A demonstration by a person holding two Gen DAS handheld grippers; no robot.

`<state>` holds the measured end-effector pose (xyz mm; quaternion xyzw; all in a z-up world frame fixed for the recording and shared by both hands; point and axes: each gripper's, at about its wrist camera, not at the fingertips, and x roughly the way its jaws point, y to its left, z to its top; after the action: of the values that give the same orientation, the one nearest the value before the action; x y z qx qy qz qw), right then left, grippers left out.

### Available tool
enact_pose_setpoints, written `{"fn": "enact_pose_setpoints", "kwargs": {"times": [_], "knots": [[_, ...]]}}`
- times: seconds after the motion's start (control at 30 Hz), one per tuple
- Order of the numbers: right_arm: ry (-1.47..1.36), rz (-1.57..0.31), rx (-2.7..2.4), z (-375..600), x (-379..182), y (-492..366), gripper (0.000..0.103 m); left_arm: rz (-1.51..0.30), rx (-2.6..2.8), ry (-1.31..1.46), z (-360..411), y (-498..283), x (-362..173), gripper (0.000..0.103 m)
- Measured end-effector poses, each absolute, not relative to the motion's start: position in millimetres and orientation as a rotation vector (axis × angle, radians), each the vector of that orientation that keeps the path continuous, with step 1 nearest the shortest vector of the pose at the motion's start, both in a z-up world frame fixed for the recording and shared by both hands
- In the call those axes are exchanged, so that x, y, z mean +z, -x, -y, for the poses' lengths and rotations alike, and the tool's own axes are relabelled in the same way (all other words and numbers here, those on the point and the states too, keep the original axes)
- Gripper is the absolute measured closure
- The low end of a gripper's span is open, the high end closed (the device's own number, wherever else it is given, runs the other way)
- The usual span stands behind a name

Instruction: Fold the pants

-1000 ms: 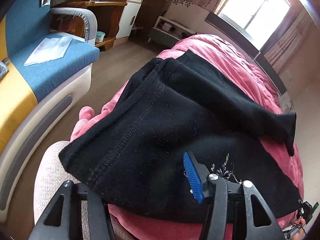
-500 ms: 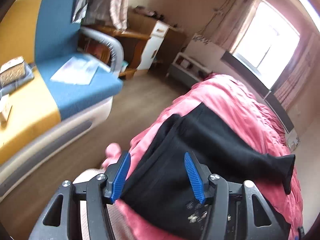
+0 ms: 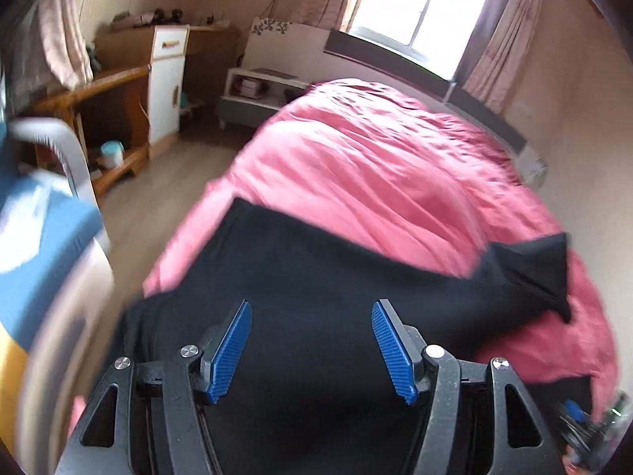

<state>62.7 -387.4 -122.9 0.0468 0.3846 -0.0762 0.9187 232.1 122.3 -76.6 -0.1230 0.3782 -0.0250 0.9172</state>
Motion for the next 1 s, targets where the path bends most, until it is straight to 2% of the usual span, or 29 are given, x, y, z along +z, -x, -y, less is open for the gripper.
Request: {"fn": "enact_pose_setpoints", "kwargs": {"times": [0.27,0.4,0.5,0.57,0.6,0.8,0.83,0.87,1.0], "knots": [[-0.075,-0.849,-0.168,377,-133,-72,0.023,-0.854,0.132,0.071,-144,-327,-110,0.038],[-0.076,-0.850,-0.182,372,-137,-74,0.021,-0.929,0.134,0.140,-157,-357,-141,0.039],[-0.067,-0.859,-0.191,371,-140,-77,0.020,-0.931,0.088,0.175,-151,-361,-153,0.067],[-0.075,-0.862,-0.192,372,-140,-77,0.019,-0.910,0.071,0.139,-146,-359,-151,0.090],[-0.082,-0.864,-0.193,373,-141,-78,0.018,-0.888,0.057,0.124,-142,-357,-145,0.093],[-0.123,-0.859,-0.194,380,-144,-81,0.017,-0.633,0.151,0.143,-154,-345,-87,0.094],[-0.126,-0.856,-0.195,380,-144,-81,0.017,-0.605,0.186,0.151,-160,-348,-80,0.097],[-0.128,-0.855,-0.196,380,-144,-81,0.017,-0.578,0.229,0.151,-164,-348,-76,0.103],[-0.133,-0.851,-0.195,381,-144,-82,0.017,-0.550,0.489,0.134,-190,-346,-79,0.103]]}}
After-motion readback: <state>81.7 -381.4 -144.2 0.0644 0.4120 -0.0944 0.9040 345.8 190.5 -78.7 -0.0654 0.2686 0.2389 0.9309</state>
